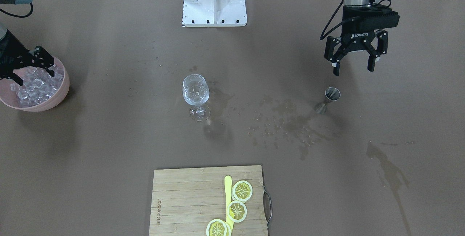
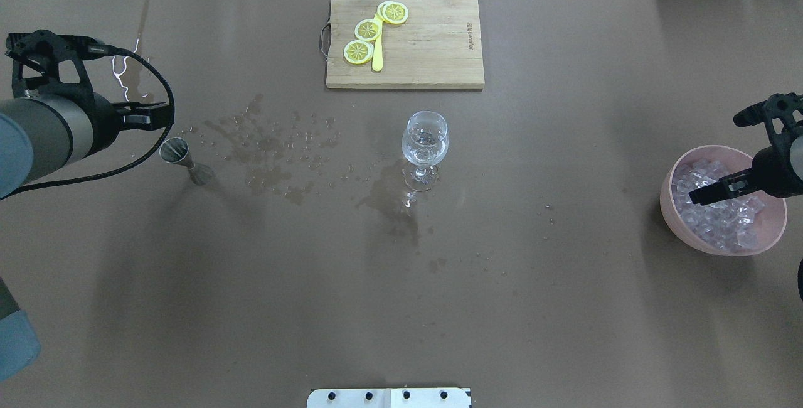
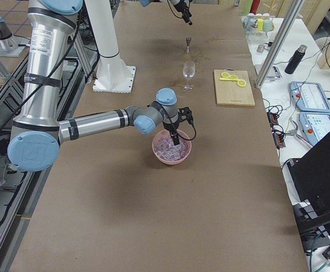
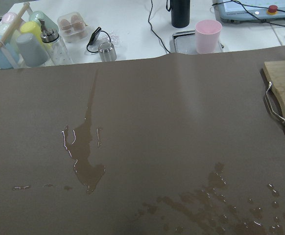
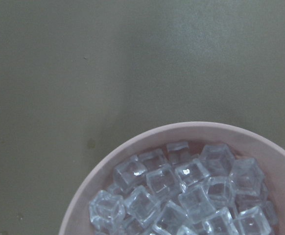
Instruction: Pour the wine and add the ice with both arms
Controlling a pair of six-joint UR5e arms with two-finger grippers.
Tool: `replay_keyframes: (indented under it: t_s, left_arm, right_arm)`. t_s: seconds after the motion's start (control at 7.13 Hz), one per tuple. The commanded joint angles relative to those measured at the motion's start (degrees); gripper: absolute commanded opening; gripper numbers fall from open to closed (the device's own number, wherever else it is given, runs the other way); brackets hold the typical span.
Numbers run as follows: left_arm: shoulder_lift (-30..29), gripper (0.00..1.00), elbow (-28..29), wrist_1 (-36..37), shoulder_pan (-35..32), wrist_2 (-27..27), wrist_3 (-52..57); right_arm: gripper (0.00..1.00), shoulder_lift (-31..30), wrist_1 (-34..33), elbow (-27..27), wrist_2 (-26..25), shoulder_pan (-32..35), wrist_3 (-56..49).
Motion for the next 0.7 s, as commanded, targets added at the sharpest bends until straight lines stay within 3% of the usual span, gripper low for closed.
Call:
replay_keyframes:
  t_s: [0.0, 0.42, 0.56]
  left_arm:
    - [-0.32, 0.98, 0.36, 0.12, -0.89, -0.84, 2.85]
    - [-0.32, 0.98, 0.36, 0.12, -0.98, -0.85, 2.87]
    - [-0.40, 0.98, 0.27, 0.12, -0.98, -0.85, 2.87]
  right_arm:
    - [0.92, -0.35, 0.05, -0.67, 0.08, -0.04, -0.20]
    - [0.60, 0.00, -0.21, -0.84, 0.52, 0.05, -0.11]
    - [0.63, -0.09, -0.30, -1.54, 0.44, 0.05, -0.20]
